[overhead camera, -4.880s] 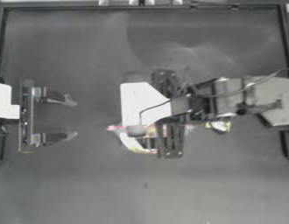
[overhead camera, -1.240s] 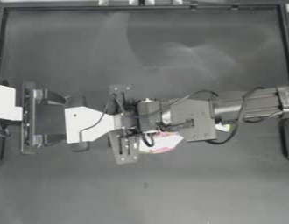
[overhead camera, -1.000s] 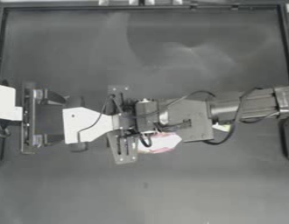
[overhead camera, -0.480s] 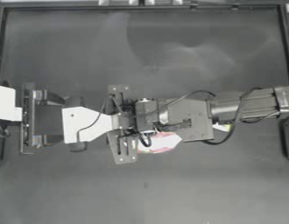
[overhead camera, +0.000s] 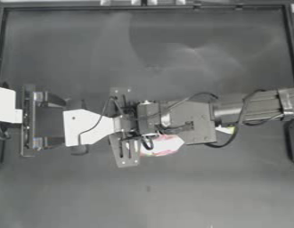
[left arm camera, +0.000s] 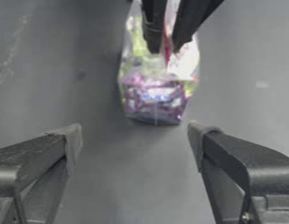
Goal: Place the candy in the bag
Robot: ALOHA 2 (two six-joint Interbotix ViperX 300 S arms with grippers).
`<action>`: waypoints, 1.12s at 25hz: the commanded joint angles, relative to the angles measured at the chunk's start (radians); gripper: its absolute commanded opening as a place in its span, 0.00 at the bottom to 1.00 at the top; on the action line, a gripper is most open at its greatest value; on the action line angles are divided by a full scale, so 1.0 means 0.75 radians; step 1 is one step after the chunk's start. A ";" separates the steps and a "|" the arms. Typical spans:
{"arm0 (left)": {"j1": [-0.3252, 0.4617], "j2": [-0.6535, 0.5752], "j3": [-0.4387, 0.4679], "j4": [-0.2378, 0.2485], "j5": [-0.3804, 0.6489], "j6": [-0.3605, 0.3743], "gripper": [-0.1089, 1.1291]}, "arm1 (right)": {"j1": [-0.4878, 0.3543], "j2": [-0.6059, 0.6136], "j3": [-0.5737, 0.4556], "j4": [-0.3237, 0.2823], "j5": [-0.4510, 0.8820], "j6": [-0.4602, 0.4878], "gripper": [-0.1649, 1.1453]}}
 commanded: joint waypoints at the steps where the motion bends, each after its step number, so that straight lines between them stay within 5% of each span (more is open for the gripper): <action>1: 0.002 0.002 -0.014 0.000 -0.012 0.000 0.91 | 0.004 -0.031 -0.049 0.000 -0.002 0.000 0.57; 14: 0.000 0.002 -0.014 0.000 -0.012 0.000 0.91 | 0.006 -0.027 -0.049 -0.033 0.027 -0.002 0.17; 28: -0.025 0.006 -0.010 -0.002 -0.108 -0.010 0.91 | 0.008 -0.031 -0.049 -0.031 0.045 0.004 0.15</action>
